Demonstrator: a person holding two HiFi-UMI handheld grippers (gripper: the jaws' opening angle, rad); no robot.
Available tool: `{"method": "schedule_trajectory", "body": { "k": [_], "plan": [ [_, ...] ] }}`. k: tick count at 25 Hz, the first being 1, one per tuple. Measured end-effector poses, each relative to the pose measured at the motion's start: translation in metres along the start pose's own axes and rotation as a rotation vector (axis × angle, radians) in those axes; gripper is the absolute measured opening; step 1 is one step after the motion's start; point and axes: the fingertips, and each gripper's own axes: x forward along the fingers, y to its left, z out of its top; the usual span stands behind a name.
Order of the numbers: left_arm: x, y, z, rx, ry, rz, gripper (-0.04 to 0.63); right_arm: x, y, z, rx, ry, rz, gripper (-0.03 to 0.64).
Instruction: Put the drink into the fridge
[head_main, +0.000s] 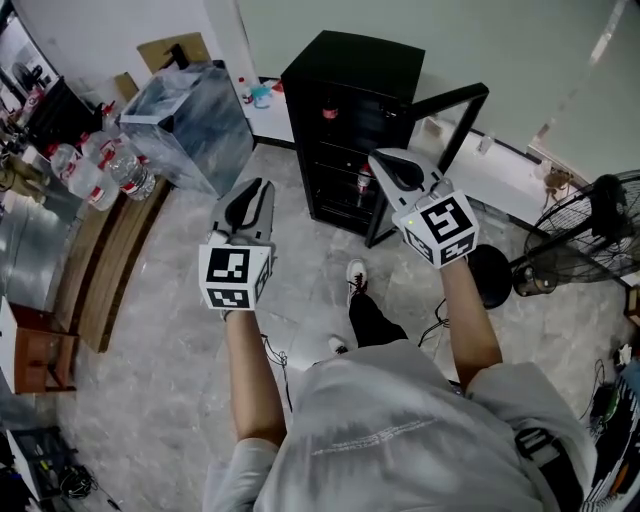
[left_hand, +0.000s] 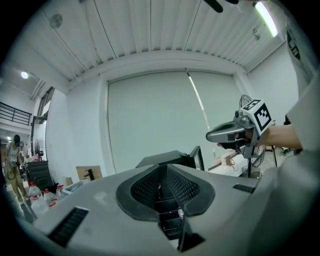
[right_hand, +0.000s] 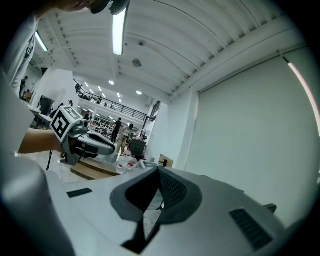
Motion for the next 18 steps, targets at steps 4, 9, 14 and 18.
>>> {"method": "schedule_trajectory", "body": {
  "k": [4,9,14,18],
  "plan": [
    [-0.01,-0.005,0.002,0.004,0.008,0.011,0.054,-0.006,0.011,0.002,-0.015,-0.002,0.015,0.001],
    [-0.017,-0.009,-0.003,0.003,0.015,0.011,0.054,-0.01,0.018,0.004,0.01,-0.01,0.026,0.001],
    [-0.021,-0.011,-0.007,0.019,0.033,0.014,0.054,-0.011,0.021,0.001,0.004,-0.001,0.031,0.001],
    [-0.023,-0.012,-0.011,0.019,0.048,0.013,0.054,-0.012,0.022,-0.001,0.006,0.004,0.028,0.001]
  ]
}}
